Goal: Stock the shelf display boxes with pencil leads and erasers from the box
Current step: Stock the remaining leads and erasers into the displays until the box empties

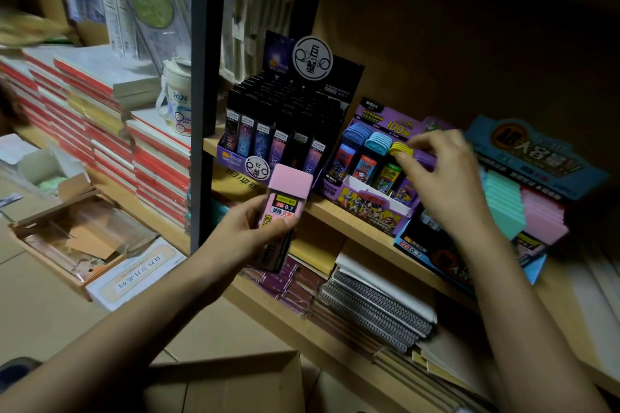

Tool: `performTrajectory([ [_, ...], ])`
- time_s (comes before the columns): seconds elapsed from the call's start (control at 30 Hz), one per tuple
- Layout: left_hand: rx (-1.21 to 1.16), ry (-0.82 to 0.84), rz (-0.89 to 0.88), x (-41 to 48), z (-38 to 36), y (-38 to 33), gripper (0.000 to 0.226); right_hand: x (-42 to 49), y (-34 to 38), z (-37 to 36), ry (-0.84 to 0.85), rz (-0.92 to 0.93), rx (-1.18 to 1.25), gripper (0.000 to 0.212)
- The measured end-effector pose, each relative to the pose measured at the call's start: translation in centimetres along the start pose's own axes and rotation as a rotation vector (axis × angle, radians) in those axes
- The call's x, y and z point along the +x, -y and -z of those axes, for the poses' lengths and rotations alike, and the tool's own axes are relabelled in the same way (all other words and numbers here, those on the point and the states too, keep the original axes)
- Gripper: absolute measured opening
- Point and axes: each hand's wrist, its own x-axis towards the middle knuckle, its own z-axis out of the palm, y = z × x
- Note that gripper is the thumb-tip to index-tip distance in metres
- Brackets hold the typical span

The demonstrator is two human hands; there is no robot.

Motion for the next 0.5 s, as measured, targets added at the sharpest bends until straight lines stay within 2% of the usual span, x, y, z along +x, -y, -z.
performTrajectory([
  [0.07,0.035,0.069,-0.011,-0.1,-1.4,-0.4,0.029,-2.2,2.3,0.0,0.224,-0.013,0.371,0.009],
  [0.13,0.043,0.145,-0.037,-0.2,-3.1,-0.7,0.022,-4.2,3.0,-0.3,0.346,-0.03,0.586,0.006],
  [0.37,0.053,0.305,-0.09,0.8,-9.9,-1.5,0.024,-7.3,-0.8,1.7,0.217,-0.186,0.785,0.02],
  [0.47,0.103,0.35,-0.156,2.1,-13.1,-1.6,0.025,-7.6,-2.9,4.2,0.053,-0.182,0.791,0.026],
  [0.5,0.209,0.345,-0.223,2.6,-14.0,-1.5,0.031,-7.6,-3.8,5.5,-0.019,-0.168,0.759,0.026],
])
